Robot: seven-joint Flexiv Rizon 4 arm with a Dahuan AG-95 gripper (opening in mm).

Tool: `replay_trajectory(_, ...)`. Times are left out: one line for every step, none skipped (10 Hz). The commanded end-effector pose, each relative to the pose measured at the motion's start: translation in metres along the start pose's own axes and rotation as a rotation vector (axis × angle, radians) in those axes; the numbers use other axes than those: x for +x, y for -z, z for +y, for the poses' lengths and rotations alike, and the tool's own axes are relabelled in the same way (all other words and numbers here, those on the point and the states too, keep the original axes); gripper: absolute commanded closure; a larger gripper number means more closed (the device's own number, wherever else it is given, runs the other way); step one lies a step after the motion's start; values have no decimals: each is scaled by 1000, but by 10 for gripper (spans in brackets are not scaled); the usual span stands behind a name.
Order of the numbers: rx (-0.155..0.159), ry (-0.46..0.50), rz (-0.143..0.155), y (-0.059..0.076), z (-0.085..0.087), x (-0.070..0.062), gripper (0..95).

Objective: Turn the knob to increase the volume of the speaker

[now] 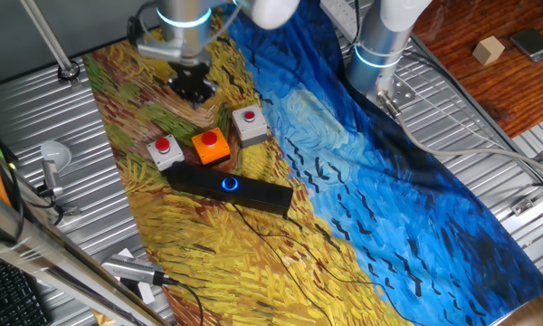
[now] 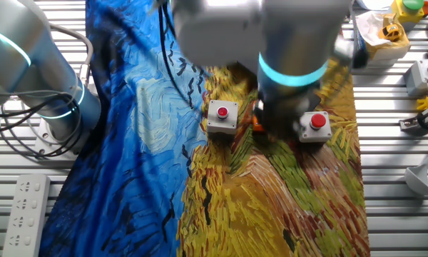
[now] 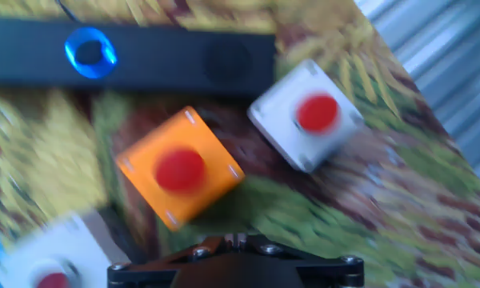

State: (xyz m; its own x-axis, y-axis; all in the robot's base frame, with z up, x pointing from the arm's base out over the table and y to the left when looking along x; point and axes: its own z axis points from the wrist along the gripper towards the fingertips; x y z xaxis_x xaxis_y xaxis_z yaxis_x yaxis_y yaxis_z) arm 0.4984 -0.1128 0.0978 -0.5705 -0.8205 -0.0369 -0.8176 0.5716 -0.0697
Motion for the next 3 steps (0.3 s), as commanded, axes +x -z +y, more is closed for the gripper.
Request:
replay_trajectory(-16,23,6,-2,-1,5,950)
replay_trajectory(-17,23,6,-2,-1,5,950)
replay_trajectory(-18,27,5,-2,0,5,950)
